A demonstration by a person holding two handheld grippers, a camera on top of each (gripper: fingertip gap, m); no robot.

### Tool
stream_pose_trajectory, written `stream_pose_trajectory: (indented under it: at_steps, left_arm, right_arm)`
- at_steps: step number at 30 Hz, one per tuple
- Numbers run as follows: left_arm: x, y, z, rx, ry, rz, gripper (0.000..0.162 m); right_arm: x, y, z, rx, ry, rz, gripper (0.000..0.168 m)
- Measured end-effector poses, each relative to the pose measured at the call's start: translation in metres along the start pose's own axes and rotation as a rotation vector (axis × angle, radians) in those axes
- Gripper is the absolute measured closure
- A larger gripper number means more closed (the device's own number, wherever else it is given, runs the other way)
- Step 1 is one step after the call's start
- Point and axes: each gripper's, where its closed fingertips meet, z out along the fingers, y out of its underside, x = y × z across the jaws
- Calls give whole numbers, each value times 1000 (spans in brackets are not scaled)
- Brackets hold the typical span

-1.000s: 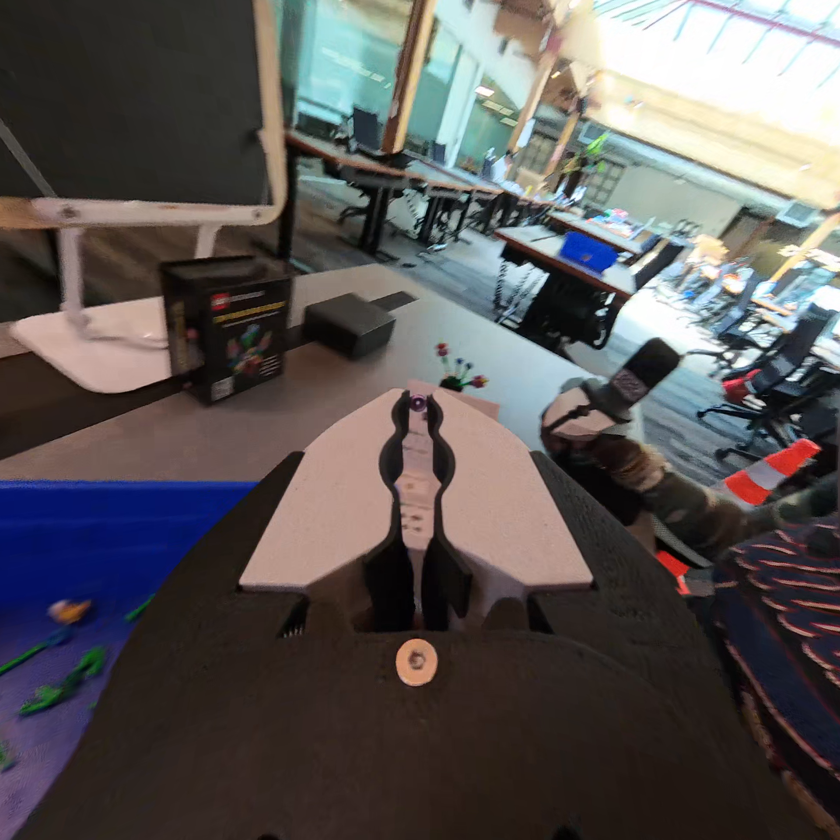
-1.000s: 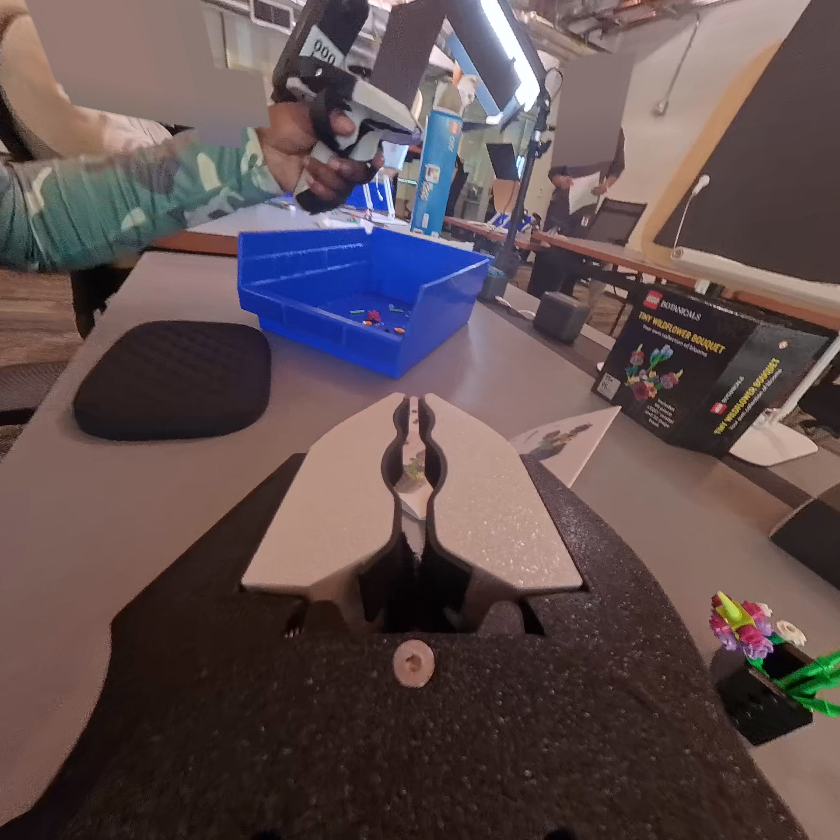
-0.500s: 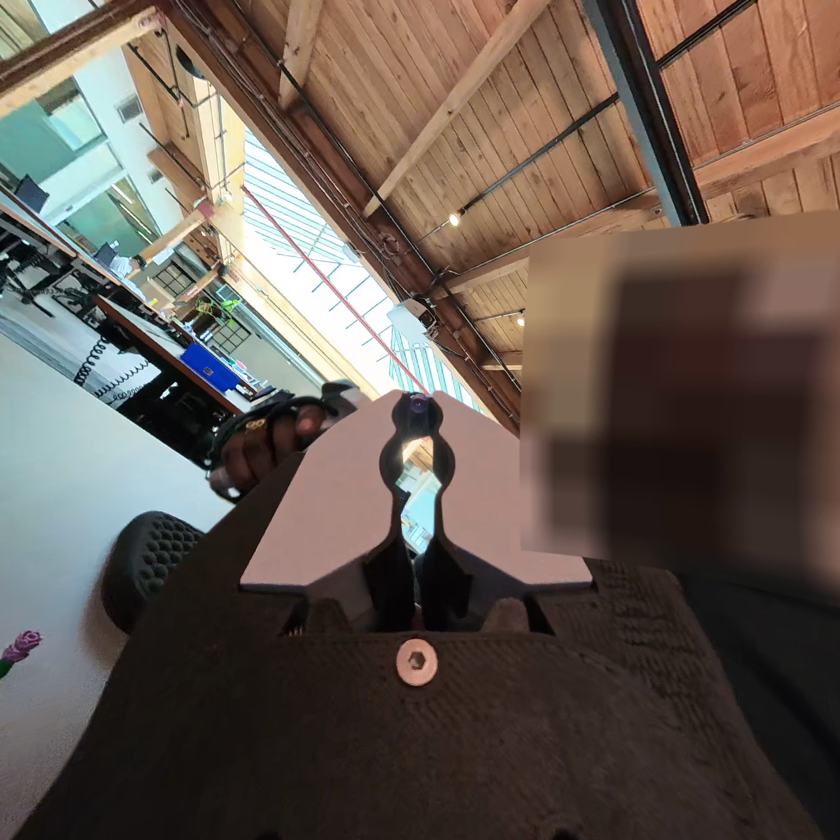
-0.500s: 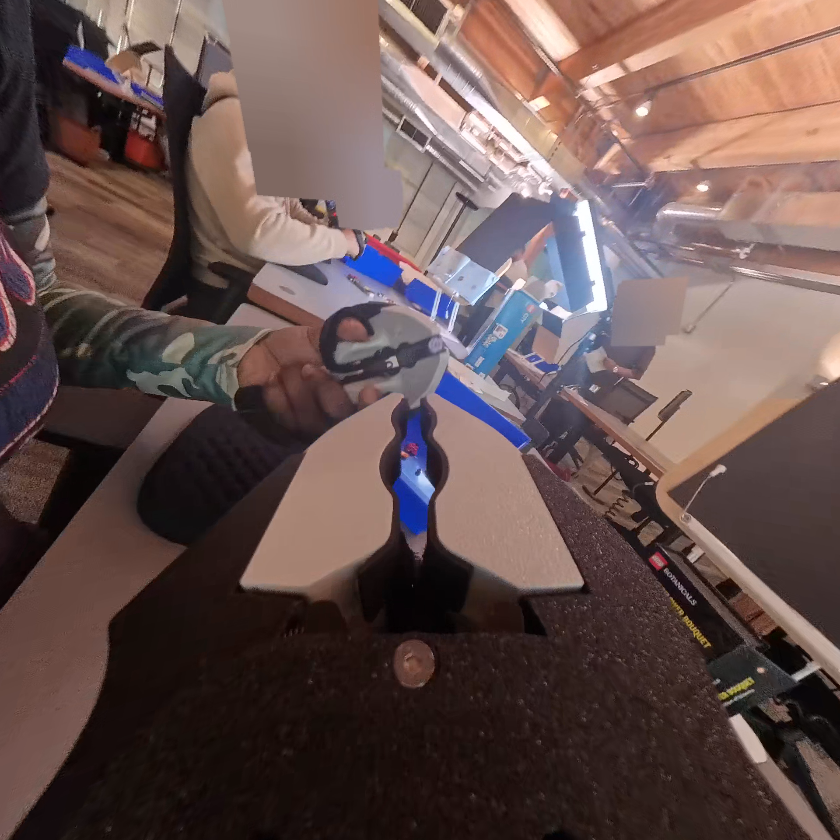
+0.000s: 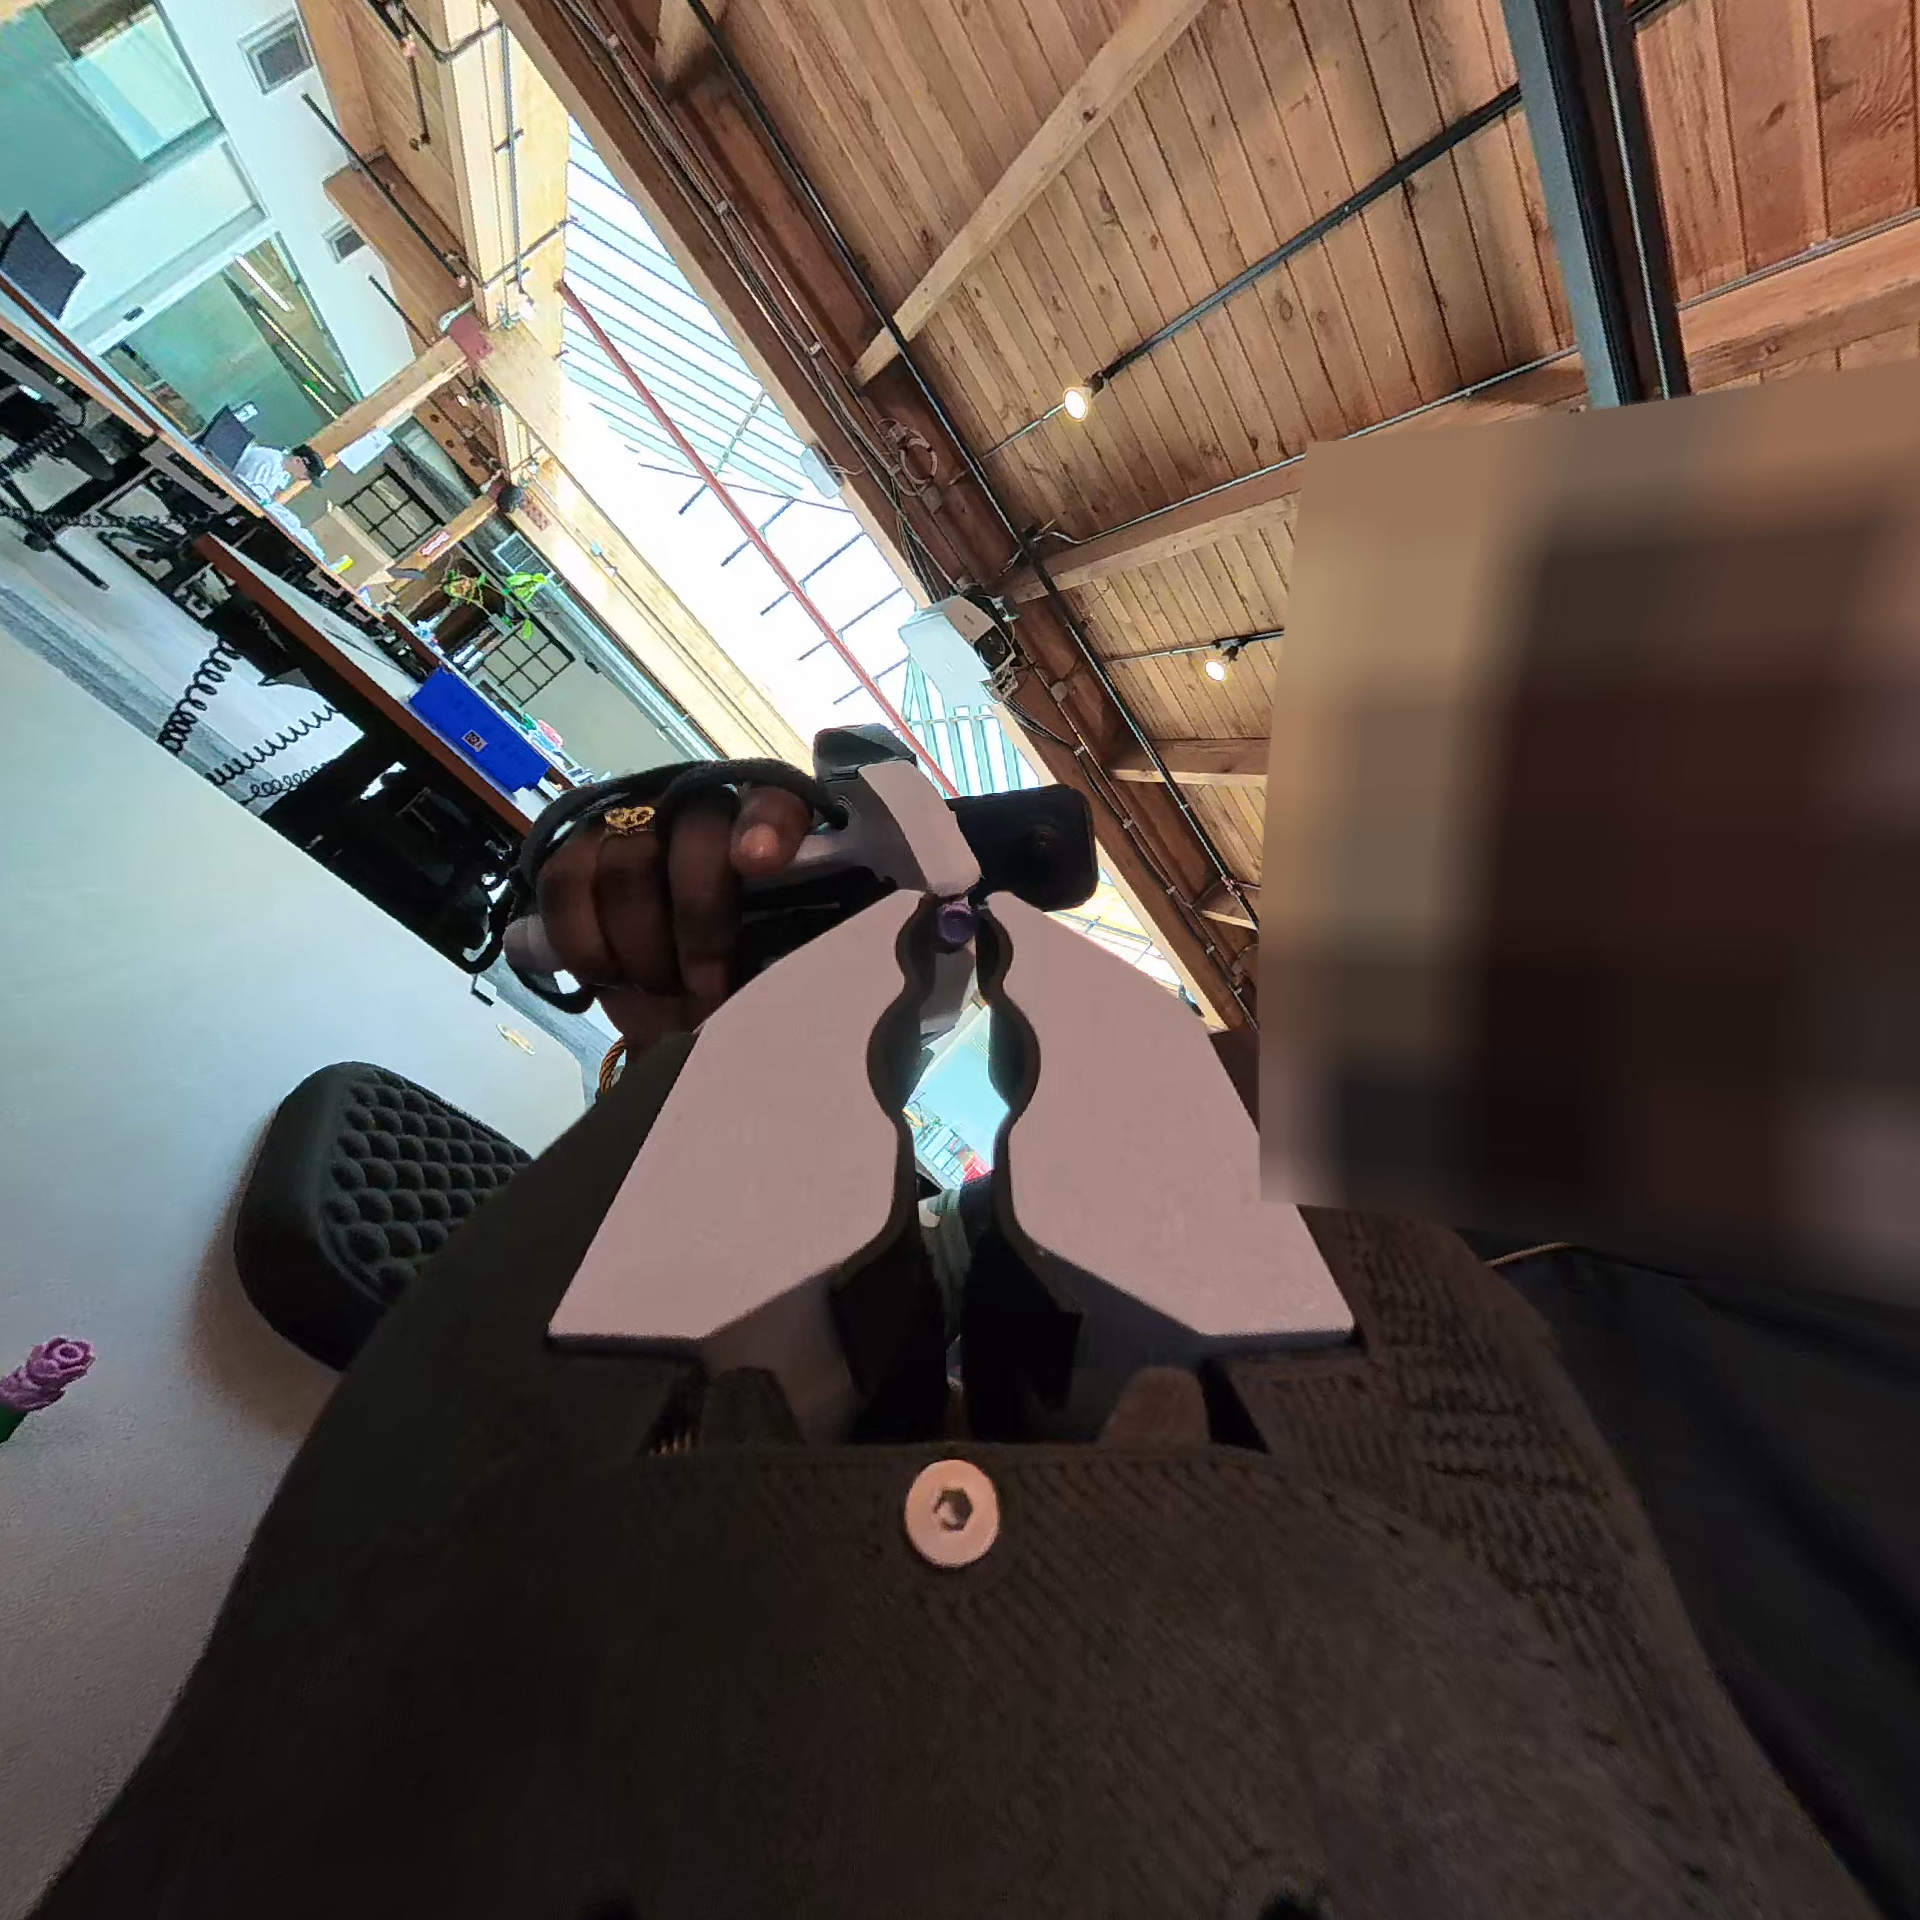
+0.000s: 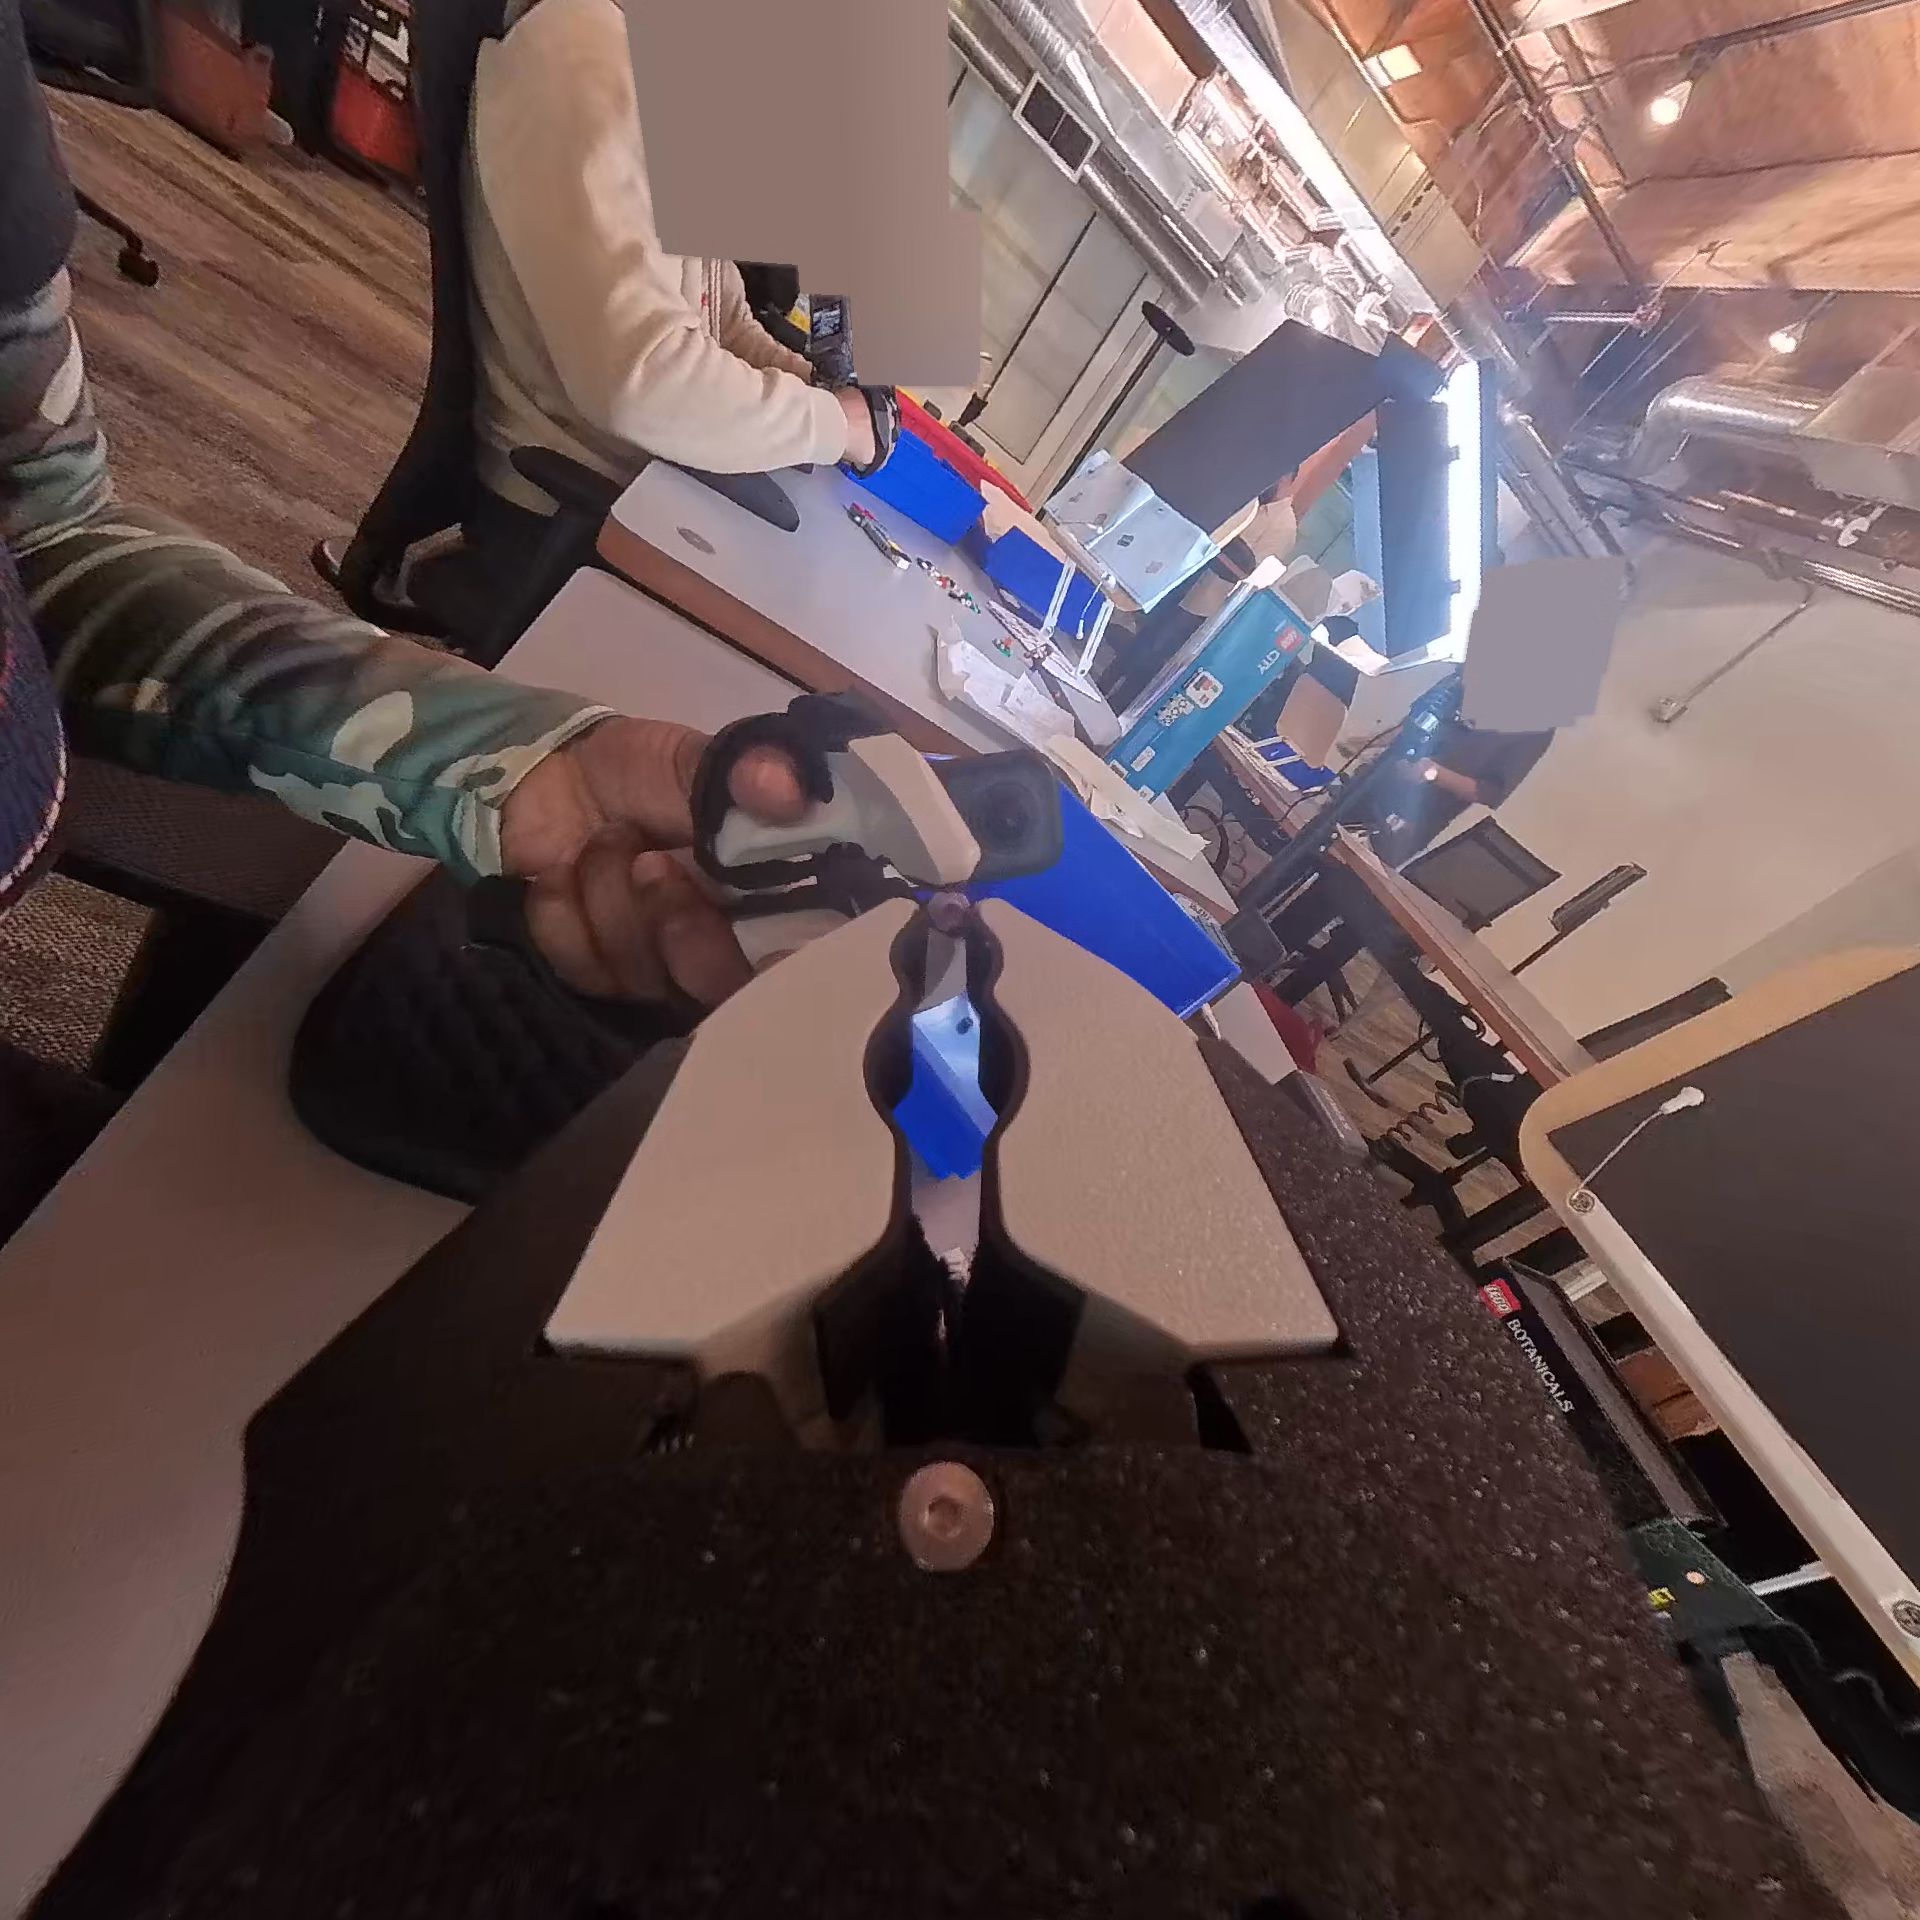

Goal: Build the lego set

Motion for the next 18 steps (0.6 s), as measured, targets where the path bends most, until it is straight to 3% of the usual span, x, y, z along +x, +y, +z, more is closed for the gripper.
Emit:
stream_pose_trajectory:
  at_steps: [14, 18]
  left_arm:
    - [-11, 8, 3, -43, -49, -15, 155]
    - [-15, 13, 6, -90, -86, 37, 152]
  right_arm:
    - [-7, 8, -6, -60, -38, -72, 162]
    - [-8, 10, -14, -45, -40, -6, 164]
